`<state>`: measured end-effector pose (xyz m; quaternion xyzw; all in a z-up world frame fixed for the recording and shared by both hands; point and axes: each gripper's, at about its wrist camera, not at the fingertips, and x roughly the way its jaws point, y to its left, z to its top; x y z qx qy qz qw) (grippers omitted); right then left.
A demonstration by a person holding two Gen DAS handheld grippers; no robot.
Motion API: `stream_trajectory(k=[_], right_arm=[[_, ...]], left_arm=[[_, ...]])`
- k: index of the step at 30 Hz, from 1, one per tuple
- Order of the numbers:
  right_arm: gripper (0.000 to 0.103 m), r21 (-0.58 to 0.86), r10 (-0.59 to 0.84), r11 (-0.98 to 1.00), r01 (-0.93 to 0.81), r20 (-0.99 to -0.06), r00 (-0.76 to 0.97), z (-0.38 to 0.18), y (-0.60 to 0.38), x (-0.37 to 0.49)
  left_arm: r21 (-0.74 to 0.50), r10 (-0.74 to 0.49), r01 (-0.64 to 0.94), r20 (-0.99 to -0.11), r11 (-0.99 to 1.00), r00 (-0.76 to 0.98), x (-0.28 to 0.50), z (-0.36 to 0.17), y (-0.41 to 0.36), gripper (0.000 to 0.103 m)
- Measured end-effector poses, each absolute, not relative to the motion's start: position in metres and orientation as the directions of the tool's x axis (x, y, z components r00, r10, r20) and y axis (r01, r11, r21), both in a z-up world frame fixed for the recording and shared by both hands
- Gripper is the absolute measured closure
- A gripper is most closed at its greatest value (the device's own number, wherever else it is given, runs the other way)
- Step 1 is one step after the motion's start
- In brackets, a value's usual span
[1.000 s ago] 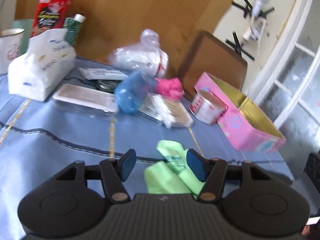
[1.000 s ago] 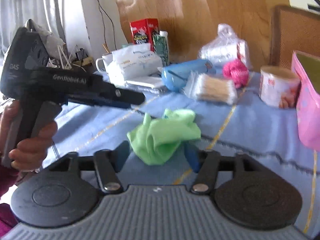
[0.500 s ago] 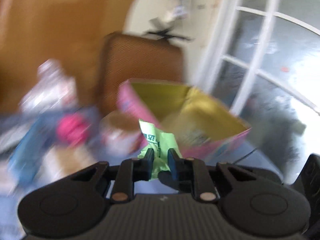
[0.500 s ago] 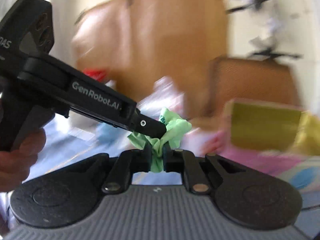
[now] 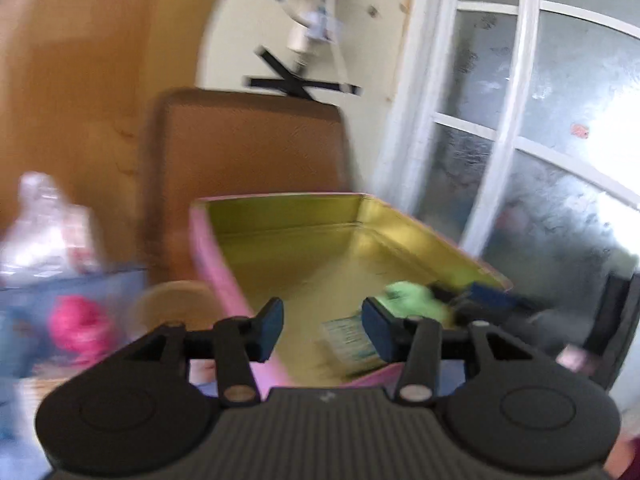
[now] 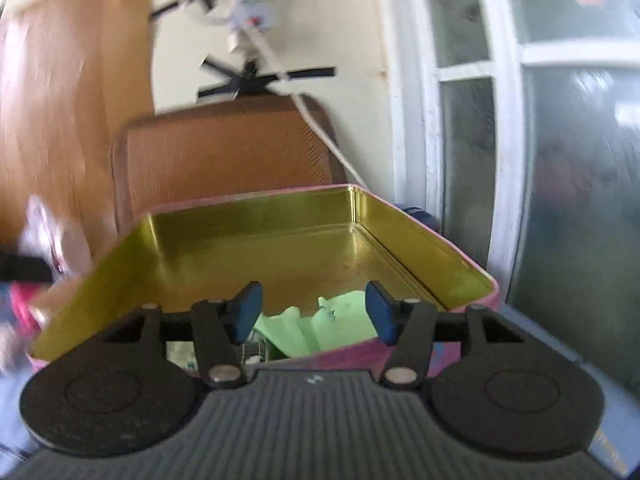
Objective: Organize soft objects
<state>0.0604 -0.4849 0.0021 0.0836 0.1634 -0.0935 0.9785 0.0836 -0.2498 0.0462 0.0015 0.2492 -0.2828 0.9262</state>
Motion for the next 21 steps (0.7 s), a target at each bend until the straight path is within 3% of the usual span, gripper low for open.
stream_trajectory(k=[6, 11, 15, 21], right_arm=[[0.041, 0.208, -0.047, 0.973, 0.102, -0.255, 0.966, 0.011, -0.448, 0.046], [0.041, 0.265, 0.272, 0.942, -0.206, -0.241, 0.932, 0.033, -0.384, 0.055], [0.042, 0.211, 0.444, 0.896, -0.392, -0.357, 0.822, 0.04, -0.311, 0.101], [0.042, -0.029, 0.351, 0.901, -0.432, -0.536, 0.768, 0.02, -0.226, 0.181]], left_arm=[[-0.126, -0.334, 0.314, -0.501, 0.941, 0.798, 0.07, 0.023, -0.139, 0.058], [-0.074, -0.161, 0.144, -0.495, 0.987, 0.854, 0.069, 0.002, -0.07, 0.058], [-0.14, -0.136, 0.077, -0.484, 0.987, 0.864, 0.073, -0.019, -0.042, 0.059], [-0.235, -0.216, 0.12, -0.444, 0.965, 0.87, 0.076, -0.012, -0.035, 0.057]])
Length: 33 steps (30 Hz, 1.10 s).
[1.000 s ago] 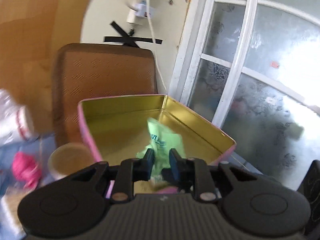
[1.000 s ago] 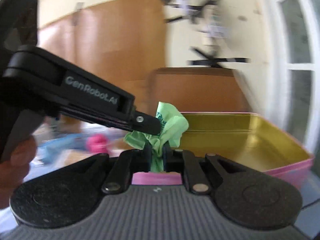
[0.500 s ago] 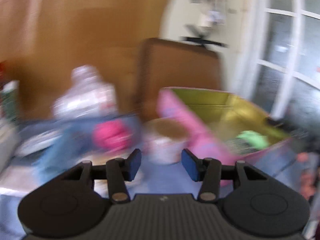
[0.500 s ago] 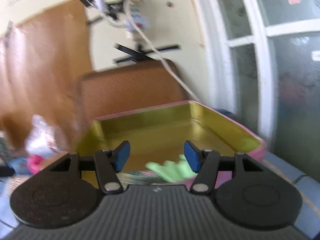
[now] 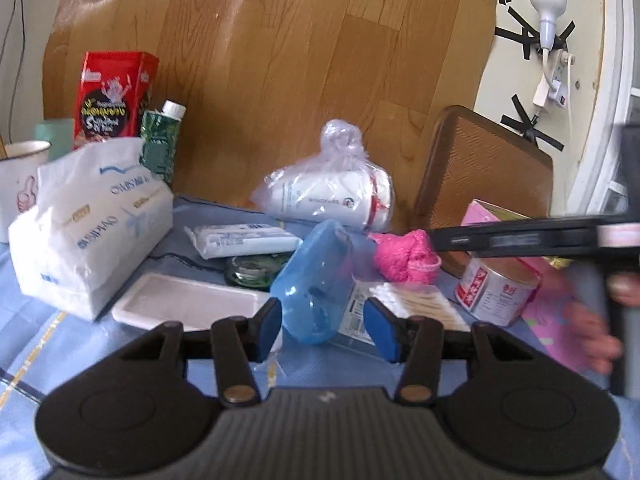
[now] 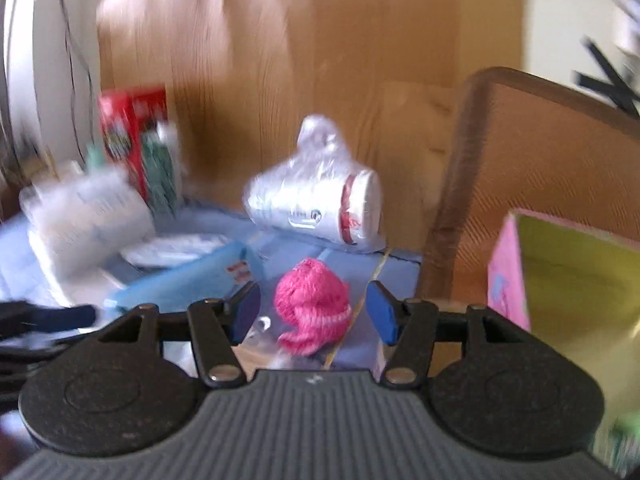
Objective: Organize soft objects
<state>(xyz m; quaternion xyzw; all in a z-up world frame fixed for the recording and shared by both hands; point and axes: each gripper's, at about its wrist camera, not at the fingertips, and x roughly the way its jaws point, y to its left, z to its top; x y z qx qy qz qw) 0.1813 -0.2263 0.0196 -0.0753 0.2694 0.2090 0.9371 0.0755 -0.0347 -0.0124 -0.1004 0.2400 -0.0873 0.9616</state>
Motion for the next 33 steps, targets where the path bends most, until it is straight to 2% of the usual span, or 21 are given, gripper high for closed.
stream_trajectory(k=[3, 4, 6, 8, 10, 13, 15, 17, 20, 23, 26, 27, 28, 30, 33], right_arm=[[0.044, -0.114, 0.286, 0.887, -0.447, -0.625, 0.727, 0.005, -0.2, 0.212], [0.059, -0.118, 0.279, 0.88, -0.461, -0.656, 0.701, 0.0, -0.195, 0.219], [0.064, -0.151, 0.267, 0.875, -0.46, -0.642, 0.719, 0.0, -0.193, 0.21], [0.065, -0.129, 0.297, 0.884, -0.448, -0.586, 0.754, 0.015, -0.2, 0.192], [0.065, -0.061, 0.366, 0.892, -0.449, -0.488, 0.793, 0.039, -0.217, 0.153], [0.064, 0.102, 0.476, 0.871, -0.48, -0.416, 0.775, 0.054, -0.255, 0.094], [0.064, 0.245, 0.543, 0.839, -0.486, -0.422, 0.726, 0.046, -0.285, 0.063], [0.064, 0.38, 0.588, 0.807, -0.453, -0.449, 0.673, 0.026, -0.312, 0.039], [0.063, 0.486, 0.608, 0.784, -0.386, -0.477, 0.635, -0.006, -0.34, 0.016], [0.052, 0.48, 0.575, 0.803, -0.353, -0.469, 0.671, -0.019, -0.356, 0.0], [0.05, 0.418, 0.553, 0.826, -0.377, -0.475, 0.684, -0.02, -0.353, -0.006], [0.05, 0.39, 0.546, 0.834, -0.39, -0.48, 0.687, -0.021, -0.349, -0.006], [0.051, 0.363, 0.535, 0.843, -0.398, -0.487, 0.69, -0.024, -0.345, -0.004], [0.057, 0.332, 0.532, 0.846, -0.416, -0.485, 0.694, -0.026, -0.342, -0.003], [0.058, 0.316, 0.512, 0.857, -0.406, -0.442, 0.736, -0.015, -0.355, -0.002]], left_arm=[[-0.264, -0.234, 0.124, -0.441, 0.957, 0.867, 0.076, -0.014, -0.032, 0.057], [-0.272, -0.239, 0.125, -0.441, 0.954, 0.865, 0.076, -0.015, -0.03, 0.057], [-0.282, -0.245, 0.126, -0.439, 0.951, 0.864, 0.076, -0.016, -0.029, 0.057], [-0.289, -0.25, 0.13, -0.434, 0.949, 0.865, 0.076, -0.017, -0.028, 0.057], [-0.292, -0.258, 0.138, -0.429, 0.947, 0.866, 0.075, -0.017, -0.028, 0.057], [-0.303, -0.292, 0.171, -0.418, 0.937, 0.861, 0.072, -0.015, -0.029, 0.057], [-0.335, -0.355, 0.222, -0.419, 0.916, 0.836, 0.07, -0.014, -0.033, 0.057], [-0.412, -0.471, 0.3, -0.416, 0.86, 0.778, 0.069, -0.012, -0.041, 0.056], [-0.464, -0.599, 0.408, -0.41, 0.786, 0.688, 0.06, -0.007, -0.067, 0.047], [-0.406, -0.62, 0.469, -0.481, 0.785, 0.62, 0.054, -0.005, -0.107, 0.046], [-0.378, -0.63, 0.505, -0.519, 0.776, 0.578, 0.049, -0.006, -0.134, 0.046], [-0.391, -0.642, 0.511, -0.522, 0.766, 0.562, 0.049, -0.006, -0.139, 0.05], [-0.405, -0.654, 0.517, -0.531, 0.754, 0.539, 0.051, -0.006, -0.144, 0.056], [-0.362, -0.623, 0.513, -0.55, 0.778, 0.557, 0.052, -0.001, -0.157, 0.054], [-0.334, -0.635, 0.547, -0.513, 0.768, 0.578, 0.051, 0.019, -0.167, 0.054]])
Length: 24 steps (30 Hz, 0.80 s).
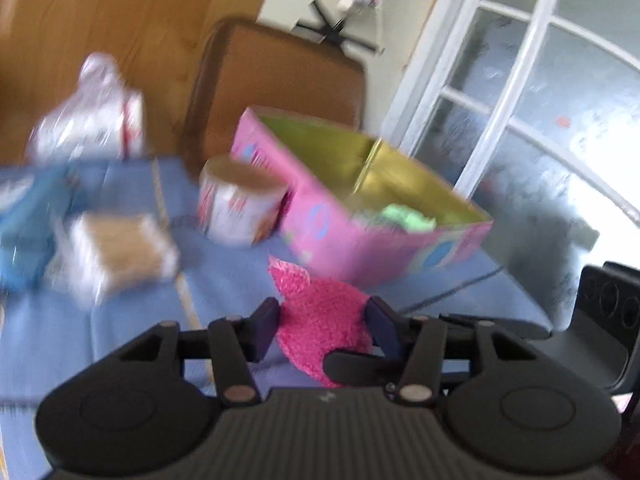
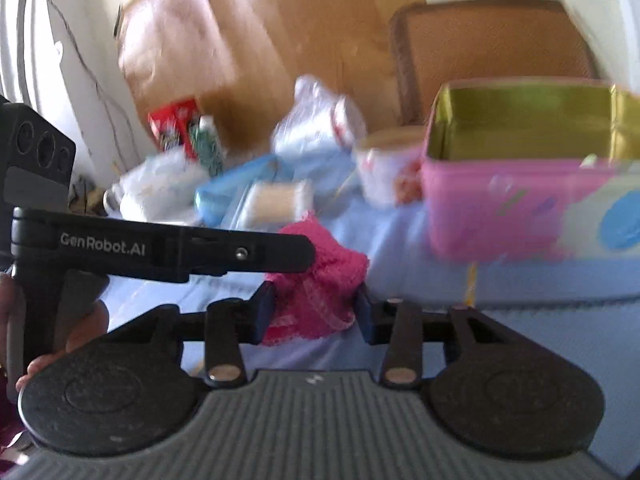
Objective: Organize soft objects
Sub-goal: 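Drop the pink knit ball into the pink tin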
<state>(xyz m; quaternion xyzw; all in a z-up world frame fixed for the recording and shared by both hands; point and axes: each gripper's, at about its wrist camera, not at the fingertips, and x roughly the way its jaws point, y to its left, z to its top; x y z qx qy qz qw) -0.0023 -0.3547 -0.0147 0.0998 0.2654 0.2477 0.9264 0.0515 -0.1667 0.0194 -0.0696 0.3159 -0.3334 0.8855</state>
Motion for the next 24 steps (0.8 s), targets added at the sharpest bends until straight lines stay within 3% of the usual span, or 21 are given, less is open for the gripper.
stream_trajectory(k=[6, 10, 12, 14, 18, 24], right_arm=[[0.058, 0.248, 0.4, 0.907, -0.341, -0.253, 0.881, 0.018, -0.387, 0.003], [0.057, 0.224, 0.3, 0.943, -0.247, -0.25, 0.92, 0.019, -0.4, 0.034], [0.052, 0.193, 0.213, 0.968, -0.162, -0.288, 0.934, 0.012, -0.404, 0.059], [0.04, 0.154, 0.147, 0.983, -0.102, -0.315, 0.938, 0.001, -0.409, 0.084], [0.042, 0.142, 0.057, 0.99, -0.004, -0.37, 0.927, -0.015, -0.418, 0.103], [0.042, 0.208, 0.103, 0.976, -0.058, -0.214, 0.971, 0.006, -0.418, 0.052]], left_arm=[[-0.192, -0.668, 0.656, -0.405, 0.73, 0.624, 0.062, 0.069, -0.218, 0.051], [-0.121, -0.627, 0.646, -0.427, 0.754, 0.652, 0.093, 0.065, -0.26, 0.045], [-0.082, -0.568, 0.599, -0.445, 0.796, 0.693, 0.107, 0.057, -0.276, 0.034], [-0.073, -0.512, 0.543, -0.457, 0.837, 0.727, 0.117, 0.051, -0.278, 0.034], [-0.14, -0.516, 0.51, -0.43, 0.849, 0.74, 0.108, 0.053, -0.24, 0.034], [-0.218, -0.443, 0.385, -0.421, 0.897, 0.792, 0.08, 0.037, -0.138, 0.034]])
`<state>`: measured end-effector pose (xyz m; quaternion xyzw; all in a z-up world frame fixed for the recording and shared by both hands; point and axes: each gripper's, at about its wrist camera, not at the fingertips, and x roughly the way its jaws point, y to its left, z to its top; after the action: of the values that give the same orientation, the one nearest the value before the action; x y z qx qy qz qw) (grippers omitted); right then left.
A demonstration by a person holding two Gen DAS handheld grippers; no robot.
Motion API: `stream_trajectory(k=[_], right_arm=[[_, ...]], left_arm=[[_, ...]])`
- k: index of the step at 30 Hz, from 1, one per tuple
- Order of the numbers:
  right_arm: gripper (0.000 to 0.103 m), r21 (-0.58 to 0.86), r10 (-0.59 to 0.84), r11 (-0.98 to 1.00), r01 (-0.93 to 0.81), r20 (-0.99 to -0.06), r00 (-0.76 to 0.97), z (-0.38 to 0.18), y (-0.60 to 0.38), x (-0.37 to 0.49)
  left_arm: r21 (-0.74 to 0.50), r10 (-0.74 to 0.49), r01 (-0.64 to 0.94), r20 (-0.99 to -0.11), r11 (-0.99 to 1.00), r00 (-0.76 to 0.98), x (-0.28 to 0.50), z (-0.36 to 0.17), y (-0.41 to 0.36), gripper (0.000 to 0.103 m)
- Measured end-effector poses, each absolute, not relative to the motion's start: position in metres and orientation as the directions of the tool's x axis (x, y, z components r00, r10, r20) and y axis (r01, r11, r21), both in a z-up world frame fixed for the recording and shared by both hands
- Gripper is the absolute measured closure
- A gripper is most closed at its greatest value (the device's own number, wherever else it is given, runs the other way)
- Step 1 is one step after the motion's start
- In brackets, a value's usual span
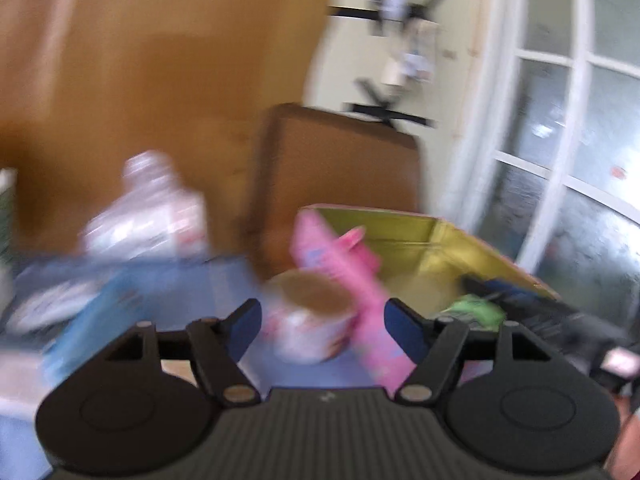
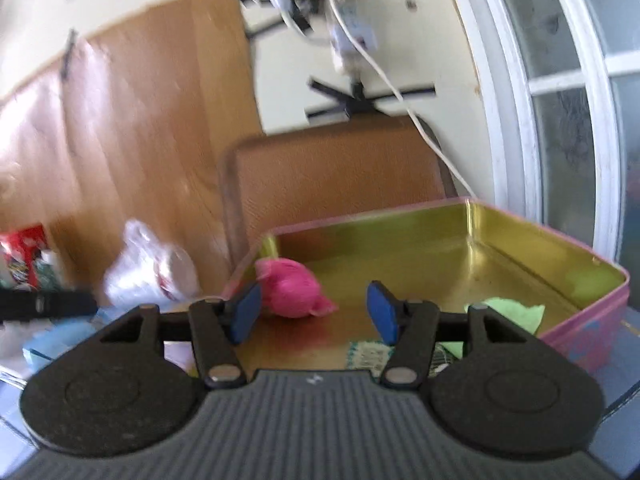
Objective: Organize soft objects
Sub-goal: 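Drop the pink knit ball into the pink tin, then grasp the bag of cotton swabs with the left gripper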
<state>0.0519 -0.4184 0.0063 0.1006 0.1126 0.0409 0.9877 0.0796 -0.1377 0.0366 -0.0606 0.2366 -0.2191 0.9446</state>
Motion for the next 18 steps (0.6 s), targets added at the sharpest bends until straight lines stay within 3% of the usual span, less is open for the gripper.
stream_trajectory(k=[4, 9, 10, 14, 18], right_arm=[[0.042, 0.215, 0.252, 0.953, -0.212, -0.182, 0.95, 0.016, -0.388, 0.043], [0.041, 0.213, 0.483, 0.875, -0.436, -0.294, 0.825, 0.009, -0.321, 0.06], [0.039, 0.204, 0.502, 0.864, -0.459, -0.324, 0.802, 0.006, -0.305, 0.066], [0.011, 0.211, 0.551, 0.832, -0.513, -0.424, 0.719, -0.012, -0.261, 0.09], [0.007, 0.287, 0.556, 0.831, -0.477, -0.477, 0.681, -0.019, -0.243, 0.119]], left_arm=[[-0.218, -0.323, 0.249, -0.45, 0.944, 0.833, 0.062, 0.017, -0.077, 0.034], [-0.268, -0.231, 0.113, -0.464, 0.957, 0.855, 0.05, -0.003, -0.018, 0.033], [-0.283, -0.224, 0.095, -0.466, 0.954, 0.856, 0.049, -0.008, -0.011, 0.034], [-0.369, -0.259, 0.085, -0.452, 0.926, 0.853, 0.05, -0.021, 0.007, 0.036], [-0.373, -0.287, 0.12, -0.433, 0.92, 0.854, 0.05, -0.02, 0.006, 0.035]])
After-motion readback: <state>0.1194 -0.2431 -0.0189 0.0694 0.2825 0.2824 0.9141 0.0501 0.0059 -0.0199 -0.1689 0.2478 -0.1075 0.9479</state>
